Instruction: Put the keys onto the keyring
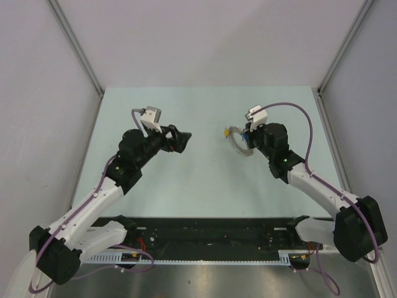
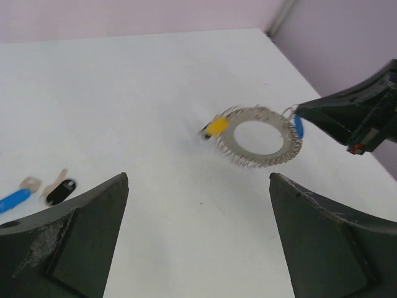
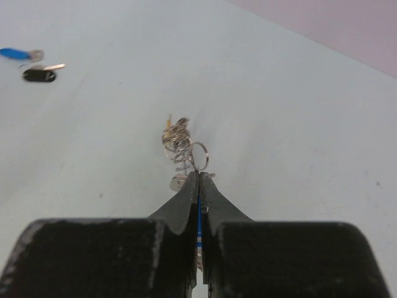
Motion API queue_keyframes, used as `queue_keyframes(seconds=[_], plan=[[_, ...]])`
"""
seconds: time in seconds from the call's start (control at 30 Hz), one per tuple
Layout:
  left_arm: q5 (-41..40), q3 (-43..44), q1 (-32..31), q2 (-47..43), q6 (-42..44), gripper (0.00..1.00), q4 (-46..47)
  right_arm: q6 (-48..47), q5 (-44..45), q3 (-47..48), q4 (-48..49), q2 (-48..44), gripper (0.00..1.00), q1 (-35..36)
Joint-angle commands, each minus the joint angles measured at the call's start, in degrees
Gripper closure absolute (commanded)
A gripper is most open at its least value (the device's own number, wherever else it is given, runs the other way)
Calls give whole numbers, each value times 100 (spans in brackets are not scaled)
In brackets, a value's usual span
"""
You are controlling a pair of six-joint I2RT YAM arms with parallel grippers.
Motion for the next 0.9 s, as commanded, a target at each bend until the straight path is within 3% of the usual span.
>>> queue_keyframes(seconds=[0.0, 0.1, 0.33, 0.7, 0.77, 0.87], plan=[[-1128, 500, 251, -415, -605, 0, -1778, -411, -97, 373, 1159, 288, 100, -308], [-1656, 667, 330, -713, -667, 0, -2370, -535, -71, 364, 994, 386, 100, -309], [-2193, 597, 339, -1469, -395, 0, -3338, 193, 0, -56, 378, 720, 100, -124], [-2834, -236, 347, -2980, -26, 0, -3445, 1758, -70, -979, -782, 115, 100, 403], [-3001, -360, 339, -3270, 53, 0, -3453, 1986, -97, -1085, -887, -79, 96, 403], [-3168, -510, 339, -3613, 220, 0, -3549, 2145, 8, -1235, -958, -632, 70, 403]])
